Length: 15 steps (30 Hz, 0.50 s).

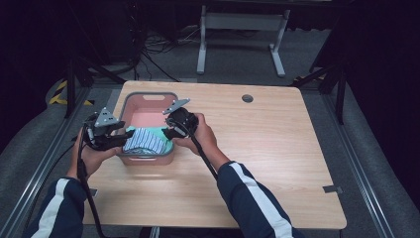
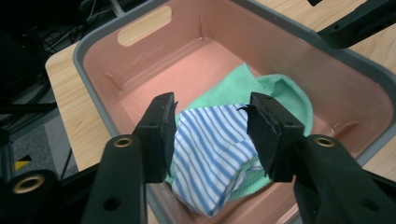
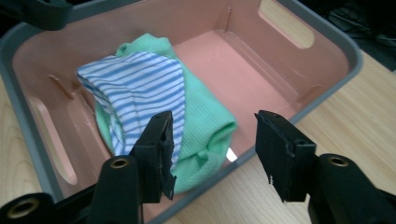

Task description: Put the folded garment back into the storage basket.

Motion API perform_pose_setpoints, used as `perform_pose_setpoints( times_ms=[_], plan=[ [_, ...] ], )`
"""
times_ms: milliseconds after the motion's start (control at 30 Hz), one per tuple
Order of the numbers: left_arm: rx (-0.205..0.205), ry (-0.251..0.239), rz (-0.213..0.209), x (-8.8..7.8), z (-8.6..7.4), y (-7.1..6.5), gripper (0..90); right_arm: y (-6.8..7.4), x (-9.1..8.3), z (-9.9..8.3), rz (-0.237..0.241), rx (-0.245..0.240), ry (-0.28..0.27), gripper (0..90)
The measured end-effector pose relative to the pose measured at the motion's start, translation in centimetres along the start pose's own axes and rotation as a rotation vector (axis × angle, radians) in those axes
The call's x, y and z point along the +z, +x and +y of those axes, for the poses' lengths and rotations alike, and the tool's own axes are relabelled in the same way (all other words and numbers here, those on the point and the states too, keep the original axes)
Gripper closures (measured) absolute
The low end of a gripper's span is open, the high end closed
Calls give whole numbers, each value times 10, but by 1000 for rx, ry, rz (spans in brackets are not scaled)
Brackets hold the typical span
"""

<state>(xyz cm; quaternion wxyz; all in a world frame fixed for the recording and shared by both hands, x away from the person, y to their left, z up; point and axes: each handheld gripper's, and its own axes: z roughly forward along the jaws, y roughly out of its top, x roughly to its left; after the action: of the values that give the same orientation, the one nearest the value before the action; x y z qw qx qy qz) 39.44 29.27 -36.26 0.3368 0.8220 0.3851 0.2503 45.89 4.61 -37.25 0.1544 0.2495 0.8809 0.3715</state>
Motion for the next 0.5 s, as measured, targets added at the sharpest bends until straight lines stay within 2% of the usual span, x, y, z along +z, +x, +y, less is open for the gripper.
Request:
perform_pose_setpoints(
  times_ms=[100,133,200,400,500],
  plan=[
    [-7,-18,6,-1,1,-6,472,-1,-6,-3,-21,-15,1,440],
    [-6,-22,-5,-2,2,-8,457,-2,-8,-4,-30,-23,7,436],
    [-13,-34,-1,-3,3,-13,430,-2,-14,-6,-10,-29,21,470],
    [-18,-62,-23,-4,10,-30,338,-4,-30,-13,-37,-70,42,425],
    [14,-66,-19,-6,15,-43,306,-6,-39,-18,-54,-67,43,383]
  ],
)
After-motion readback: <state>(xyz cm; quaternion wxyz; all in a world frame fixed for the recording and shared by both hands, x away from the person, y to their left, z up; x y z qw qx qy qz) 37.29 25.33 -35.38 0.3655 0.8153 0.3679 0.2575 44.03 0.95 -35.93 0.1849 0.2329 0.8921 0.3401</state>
